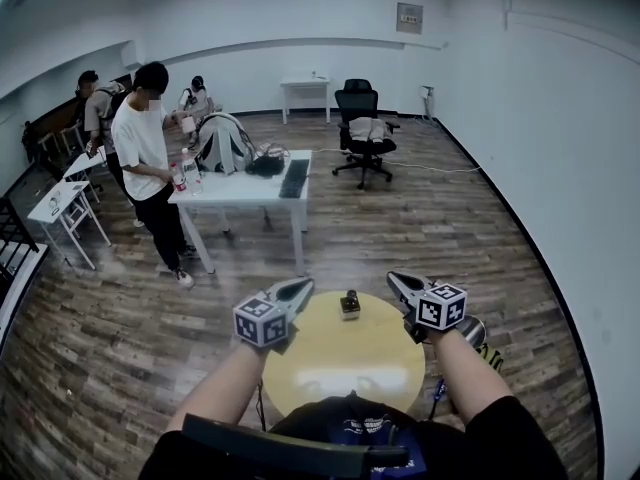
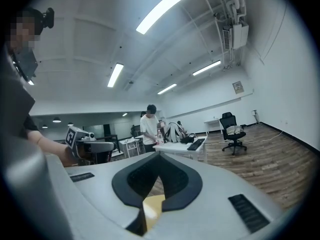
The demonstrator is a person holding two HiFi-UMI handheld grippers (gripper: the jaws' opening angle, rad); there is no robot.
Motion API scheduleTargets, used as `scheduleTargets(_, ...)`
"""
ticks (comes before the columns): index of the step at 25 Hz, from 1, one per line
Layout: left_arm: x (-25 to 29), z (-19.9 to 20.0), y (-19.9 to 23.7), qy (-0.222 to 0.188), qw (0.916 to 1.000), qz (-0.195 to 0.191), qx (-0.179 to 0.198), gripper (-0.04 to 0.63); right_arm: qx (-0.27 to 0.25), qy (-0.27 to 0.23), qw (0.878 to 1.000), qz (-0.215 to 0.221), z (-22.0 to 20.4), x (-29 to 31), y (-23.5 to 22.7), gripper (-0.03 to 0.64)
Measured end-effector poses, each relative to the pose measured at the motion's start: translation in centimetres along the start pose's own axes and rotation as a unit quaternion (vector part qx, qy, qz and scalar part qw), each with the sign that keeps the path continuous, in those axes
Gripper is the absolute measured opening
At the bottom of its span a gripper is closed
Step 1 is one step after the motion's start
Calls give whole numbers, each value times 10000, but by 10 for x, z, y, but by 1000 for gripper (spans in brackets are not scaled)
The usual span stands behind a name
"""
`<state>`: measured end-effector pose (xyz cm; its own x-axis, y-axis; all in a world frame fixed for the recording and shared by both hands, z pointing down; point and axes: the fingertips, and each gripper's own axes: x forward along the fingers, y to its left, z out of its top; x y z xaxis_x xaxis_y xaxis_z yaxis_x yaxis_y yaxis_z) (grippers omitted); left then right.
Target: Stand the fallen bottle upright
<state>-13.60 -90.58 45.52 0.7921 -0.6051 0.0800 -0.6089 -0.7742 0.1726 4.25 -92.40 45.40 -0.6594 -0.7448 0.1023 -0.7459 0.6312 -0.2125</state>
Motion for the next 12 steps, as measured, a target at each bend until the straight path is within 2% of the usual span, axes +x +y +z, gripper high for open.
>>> scheduleTargets(12, 6, 0, -3, 18, 10000, 3, 8, 5, -33, -26, 10000, 70, 4, 1, -4, 15)
